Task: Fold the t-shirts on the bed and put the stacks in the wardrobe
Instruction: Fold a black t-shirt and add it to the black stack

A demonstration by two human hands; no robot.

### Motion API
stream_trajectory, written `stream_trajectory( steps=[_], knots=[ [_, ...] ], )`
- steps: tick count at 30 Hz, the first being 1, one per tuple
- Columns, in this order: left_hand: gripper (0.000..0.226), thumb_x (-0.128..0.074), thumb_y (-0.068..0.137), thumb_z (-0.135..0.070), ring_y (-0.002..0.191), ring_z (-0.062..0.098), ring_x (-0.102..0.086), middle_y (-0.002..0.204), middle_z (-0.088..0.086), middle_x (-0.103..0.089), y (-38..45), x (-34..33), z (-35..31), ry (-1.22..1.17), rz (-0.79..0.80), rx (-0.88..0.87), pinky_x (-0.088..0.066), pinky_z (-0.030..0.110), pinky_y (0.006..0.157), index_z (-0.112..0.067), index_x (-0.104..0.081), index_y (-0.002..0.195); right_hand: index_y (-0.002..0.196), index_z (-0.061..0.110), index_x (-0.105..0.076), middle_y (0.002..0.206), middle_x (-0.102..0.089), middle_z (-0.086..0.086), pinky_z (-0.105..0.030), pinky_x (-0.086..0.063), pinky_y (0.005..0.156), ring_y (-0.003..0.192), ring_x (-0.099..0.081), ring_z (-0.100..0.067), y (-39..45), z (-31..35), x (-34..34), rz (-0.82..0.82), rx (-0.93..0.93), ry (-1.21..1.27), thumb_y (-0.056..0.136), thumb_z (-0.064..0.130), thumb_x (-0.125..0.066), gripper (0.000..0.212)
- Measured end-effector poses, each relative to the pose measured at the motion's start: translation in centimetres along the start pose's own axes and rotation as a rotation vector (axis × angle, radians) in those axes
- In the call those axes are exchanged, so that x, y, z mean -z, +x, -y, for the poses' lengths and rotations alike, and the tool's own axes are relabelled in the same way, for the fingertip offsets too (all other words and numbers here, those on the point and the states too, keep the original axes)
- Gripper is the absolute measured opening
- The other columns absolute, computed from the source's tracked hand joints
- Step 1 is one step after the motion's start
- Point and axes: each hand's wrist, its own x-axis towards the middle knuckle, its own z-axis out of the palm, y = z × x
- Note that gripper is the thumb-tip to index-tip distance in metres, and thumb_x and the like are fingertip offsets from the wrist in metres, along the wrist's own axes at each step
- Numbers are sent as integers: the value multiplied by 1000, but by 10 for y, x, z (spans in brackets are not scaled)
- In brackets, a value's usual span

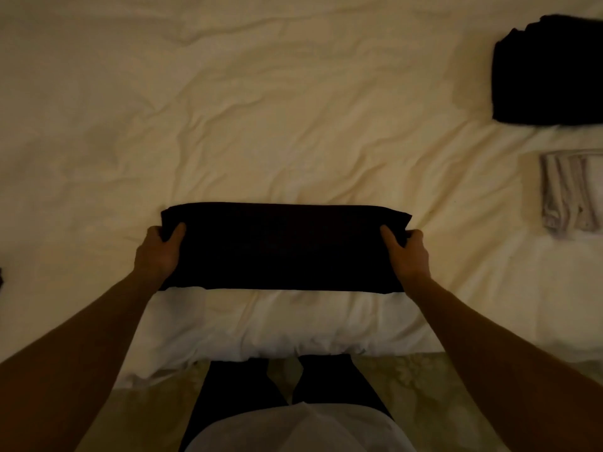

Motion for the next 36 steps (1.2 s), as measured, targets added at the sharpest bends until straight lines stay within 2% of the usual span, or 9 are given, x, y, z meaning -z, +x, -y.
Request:
stream_trajectory(
  steps=[7, 11, 15, 20, 23, 27, 30, 33, 36],
  knots=[
    [49, -43, 103, -44, 114, 26, -55, 129, 11, -58, -3, 1, 12, -234, -38, -107, -40, 35, 90, -8, -53, 135, 105, 9, -54, 87, -58, 4, -31, -45, 68, 85, -60, -20, -2, 5, 9, -88, 231, 48, 101, 37, -49, 29],
    [55, -40, 104, -46, 123, 44, -50, 135, 25, -51, -8, -9, 23, 0, -161, -97, -41, 46, 95, -4, -42, 140, 123, 11, -52, 103, -58, -2, -40, -50, 80, 95, -58, -25, -6, -3, 9, -34, 103, 0, 100, 46, -46, 42],
    [62, -37, 103, -44, 138, 44, -33, 151, 25, -36, -30, -34, 5, 297, -423, -452, -28, 54, 109, -2, -34, 149, 127, 15, -49, 116, -58, -3, -41, -54, 88, 102, -60, -23, -8, -9, 13, 39, 49, 77, 95, 52, -55, 50],
    [58, -30, 104, -46, 146, 36, -26, 159, 14, -30, -67, -102, -54, 401, -215, -881, -23, 48, 115, -16, -33, 153, 115, 13, -59, 110, -67, -6, -32, -56, 78, 93, -66, -16, -15, -3, 16, 66, 73, 267, 98, 31, -59, 25],
    [62, -19, 103, -51, 150, 35, -17, 162, 11, -23, -74, -140, -70, 521, -102, -881, -18, 48, 118, -19, -28, 156, 115, 12, -62, 100, -69, 1, -23, -55, 69, 87, -67, -9, -23, 3, 16, 11, 128, 334, 98, 24, -58, 21],
    [67, -7, 101, -55, 151, 37, 10, 165, 13, 7, -61, -162, -66, 772, 34, -779, -1, 50, 122, -22, -2, 159, 113, 13, -62, 96, -69, 4, -20, -56, 66, 79, -68, -1, -30, 11, 11, -38, 165, 382, 98, 21, -58, 18],
    [58, -29, 105, -42, 149, 41, -12, 162, 19, -16, -66, -153, -72, 606, -55, -856, -16, 51, 119, -14, -24, 156, 115, 16, -63, 99, -70, 4, -25, -59, 74, 87, -69, -7, -36, 18, 10, -53, 164, 423, 98, 23, -58, 19],
    [37, -59, 94, -16, 117, 41, -51, 131, 19, -54, -67, -145, -61, 521, -176, -1031, -42, 49, 92, -7, -57, 130, 115, 17, -64, 100, -71, 2, -31, -60, 77, 88, -70, -10, -46, 25, 8, -62, 141, 484, 97, 23, -59, 19],
    [46, -56, 94, -16, 108, 40, -52, 126, 18, -51, -65, -141, -61, 660, 16, -906, -41, 46, 83, -8, -48, 138, 113, 18, -63, 99, -72, 2, -33, -60, 78, 89, -72, -12, -60, 40, 4, -44, 138, 554, 97, 23, -60, 17]
  ],
)
